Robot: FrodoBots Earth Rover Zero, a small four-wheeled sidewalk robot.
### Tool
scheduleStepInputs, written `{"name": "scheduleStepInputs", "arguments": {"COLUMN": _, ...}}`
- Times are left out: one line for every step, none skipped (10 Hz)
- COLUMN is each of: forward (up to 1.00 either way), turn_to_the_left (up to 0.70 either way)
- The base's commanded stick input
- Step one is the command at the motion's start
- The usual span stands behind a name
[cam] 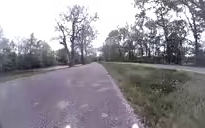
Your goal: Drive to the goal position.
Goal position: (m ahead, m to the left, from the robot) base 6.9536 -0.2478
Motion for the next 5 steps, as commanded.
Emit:
{"name": "scheduleStepInputs", "arguments": {"forward": 1.0, "turn_to_the_left": 0.0}}
{"name": "scheduleStepInputs", "arguments": {"forward": 1.0, "turn_to_the_left": 0.29}}
{"name": "scheduleStepInputs", "arguments": {"forward": 1.0, "turn_to_the_left": 0.4}}
{"name": "scheduleStepInputs", "arguments": {"forward": 1.0, "turn_to_the_left": 0.23}}
{"name": "scheduleStepInputs", "arguments": {"forward": 1.0, "turn_to_the_left": 0.03}}
